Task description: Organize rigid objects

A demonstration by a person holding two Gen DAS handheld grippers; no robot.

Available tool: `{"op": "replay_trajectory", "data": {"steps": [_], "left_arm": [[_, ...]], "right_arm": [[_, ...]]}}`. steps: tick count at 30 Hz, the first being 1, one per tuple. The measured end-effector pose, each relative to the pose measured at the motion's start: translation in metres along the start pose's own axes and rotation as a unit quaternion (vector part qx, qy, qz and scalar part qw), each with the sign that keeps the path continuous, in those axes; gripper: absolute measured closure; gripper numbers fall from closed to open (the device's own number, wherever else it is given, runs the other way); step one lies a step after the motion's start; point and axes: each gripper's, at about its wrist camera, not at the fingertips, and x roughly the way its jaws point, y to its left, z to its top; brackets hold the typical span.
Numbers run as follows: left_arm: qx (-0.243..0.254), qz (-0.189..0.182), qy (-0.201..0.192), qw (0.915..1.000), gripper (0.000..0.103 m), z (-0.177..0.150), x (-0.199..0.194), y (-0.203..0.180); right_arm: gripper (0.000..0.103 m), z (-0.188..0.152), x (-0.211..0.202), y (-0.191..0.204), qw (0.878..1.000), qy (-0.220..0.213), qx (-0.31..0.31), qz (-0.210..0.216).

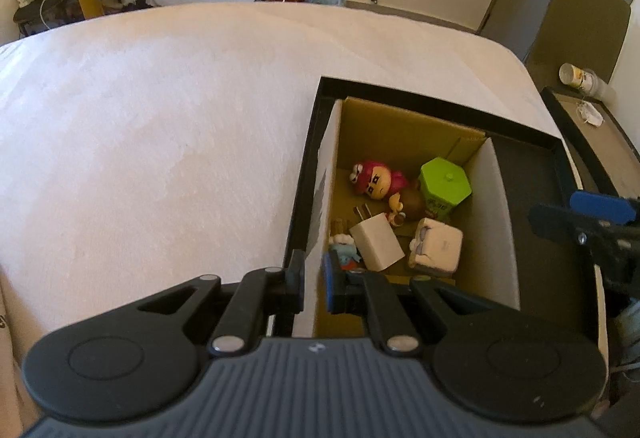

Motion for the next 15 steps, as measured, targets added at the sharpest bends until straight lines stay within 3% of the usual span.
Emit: {"op": "replay_trajectory", "data": {"steps": [10, 15], "left_arm": [[0.014, -0.004, -0.011, 0.9998, 0.091, -0.001, -0.031, -0.012], [0.011, -0.010, -0.012, 0.9998, 0.082, -0.003, -0.044, -0.014]], "right_arm": [[0.009, -0.011, -0.026, 0.002, 1.000, -0.018, 0.015, -0.001], [0.001, -0.020, -0.037, -0.003, 0.999, -0.019, 0.041, -0.004]]}}
